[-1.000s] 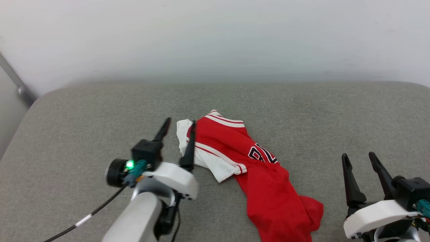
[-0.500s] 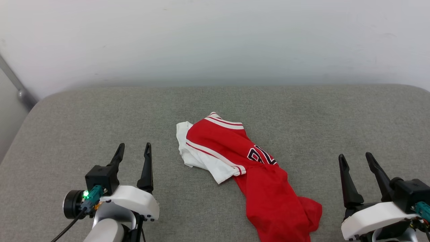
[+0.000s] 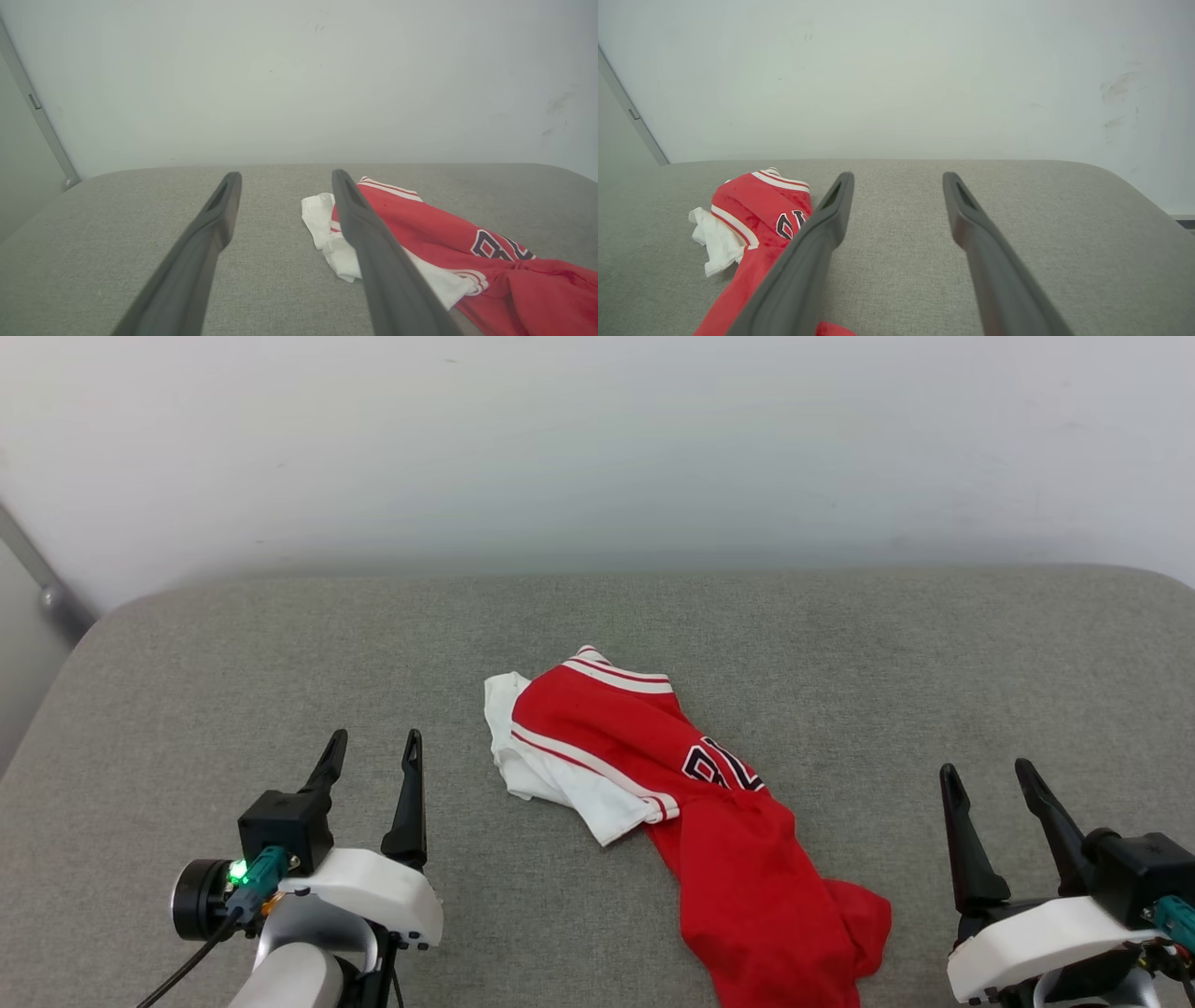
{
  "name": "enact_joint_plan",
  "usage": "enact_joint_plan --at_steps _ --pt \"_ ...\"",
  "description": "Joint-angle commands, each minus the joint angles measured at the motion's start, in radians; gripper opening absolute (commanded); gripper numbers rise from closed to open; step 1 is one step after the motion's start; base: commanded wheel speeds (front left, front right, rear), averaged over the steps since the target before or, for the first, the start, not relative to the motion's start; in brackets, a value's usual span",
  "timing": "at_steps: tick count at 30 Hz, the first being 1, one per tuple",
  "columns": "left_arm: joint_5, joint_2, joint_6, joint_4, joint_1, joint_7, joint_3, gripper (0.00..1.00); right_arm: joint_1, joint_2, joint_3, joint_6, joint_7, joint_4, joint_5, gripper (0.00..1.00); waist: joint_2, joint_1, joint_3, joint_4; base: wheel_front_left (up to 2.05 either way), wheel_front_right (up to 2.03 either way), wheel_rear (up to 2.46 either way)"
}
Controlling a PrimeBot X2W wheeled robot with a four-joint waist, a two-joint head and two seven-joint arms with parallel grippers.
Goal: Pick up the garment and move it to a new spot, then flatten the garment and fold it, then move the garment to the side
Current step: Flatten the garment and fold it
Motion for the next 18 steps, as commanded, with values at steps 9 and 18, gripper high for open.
enact_joint_plan --at_steps 9,18 --pt "0.019 0.005 -0.027 0.017 -0.119 0.096 -0.045 1.0 -0.03 0.0 0.016 0.0 -0.007 -0.002 0.004 1.0 0.0 0.0 0.042 -0.031 0.0 0.0 0.0" --pt "-0.021 0.028 -0.169 0.152 -0.296 0.425 -0.153 1.0 -0.058 0.0 0.036 0.0 -0.021 0.026 0.024 1.0 0.0 0.0 0.117 -0.109 0.0 0.0 0.0"
